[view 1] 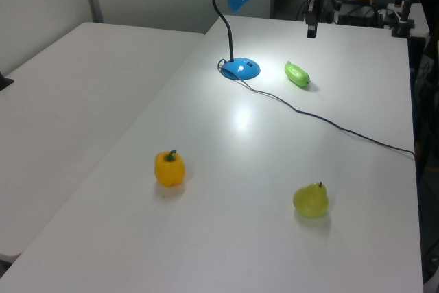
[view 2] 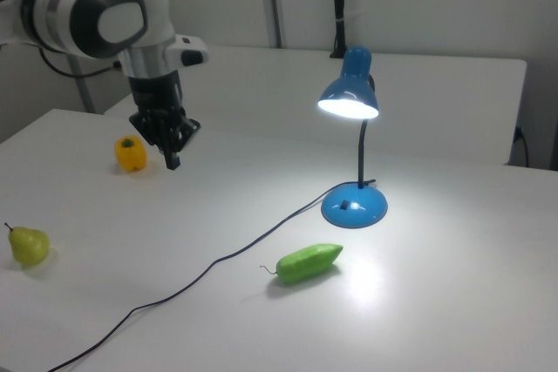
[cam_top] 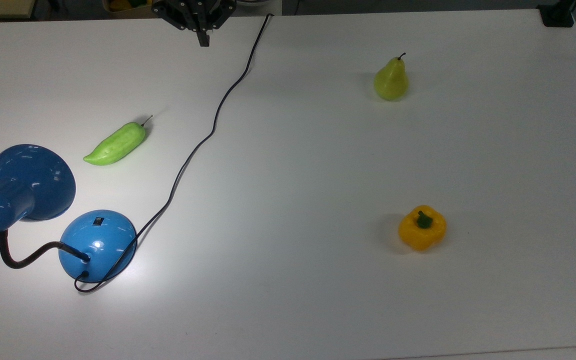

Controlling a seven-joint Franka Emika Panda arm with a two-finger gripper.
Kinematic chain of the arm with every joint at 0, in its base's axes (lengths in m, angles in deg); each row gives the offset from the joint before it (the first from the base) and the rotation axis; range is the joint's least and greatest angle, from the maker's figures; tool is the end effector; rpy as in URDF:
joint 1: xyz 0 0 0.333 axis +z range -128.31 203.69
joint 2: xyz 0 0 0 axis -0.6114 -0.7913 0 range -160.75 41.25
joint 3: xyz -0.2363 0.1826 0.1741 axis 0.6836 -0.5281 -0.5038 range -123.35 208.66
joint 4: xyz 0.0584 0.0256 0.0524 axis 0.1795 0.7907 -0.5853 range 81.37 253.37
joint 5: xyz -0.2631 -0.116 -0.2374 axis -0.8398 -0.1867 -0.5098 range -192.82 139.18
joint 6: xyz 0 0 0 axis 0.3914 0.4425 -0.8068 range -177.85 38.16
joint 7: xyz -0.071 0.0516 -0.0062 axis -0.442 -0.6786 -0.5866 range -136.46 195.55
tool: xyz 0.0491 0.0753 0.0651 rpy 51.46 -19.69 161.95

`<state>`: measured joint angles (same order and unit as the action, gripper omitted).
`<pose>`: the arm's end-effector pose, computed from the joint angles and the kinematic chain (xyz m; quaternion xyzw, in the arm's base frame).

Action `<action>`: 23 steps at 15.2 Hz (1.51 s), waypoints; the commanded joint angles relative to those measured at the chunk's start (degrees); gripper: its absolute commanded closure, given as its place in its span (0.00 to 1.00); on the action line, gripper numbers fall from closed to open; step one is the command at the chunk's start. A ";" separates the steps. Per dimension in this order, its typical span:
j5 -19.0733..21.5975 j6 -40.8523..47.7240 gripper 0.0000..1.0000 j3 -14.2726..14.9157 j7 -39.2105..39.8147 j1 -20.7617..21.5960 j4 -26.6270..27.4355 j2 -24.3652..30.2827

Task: Turn off lamp
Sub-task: 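Move the gripper down toward the blue lamp base, then lower the gripper onto the lamp base switch and press it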

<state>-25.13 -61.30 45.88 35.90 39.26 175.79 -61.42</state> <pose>0.5496 -0.0125 0.5803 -0.9991 -0.0386 0.0132 0.0148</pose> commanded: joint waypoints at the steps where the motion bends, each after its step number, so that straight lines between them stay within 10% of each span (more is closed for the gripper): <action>1: -2.39 -3.57 1.00 2.66 2.61 0.27 0.28 -2.89; 23: -2.66 -63.86 1.00 6.53 3.40 -5.97 2.48 -24.78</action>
<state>-27.38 -119.04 52.11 38.20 33.69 178.36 -83.09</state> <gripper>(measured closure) 0.991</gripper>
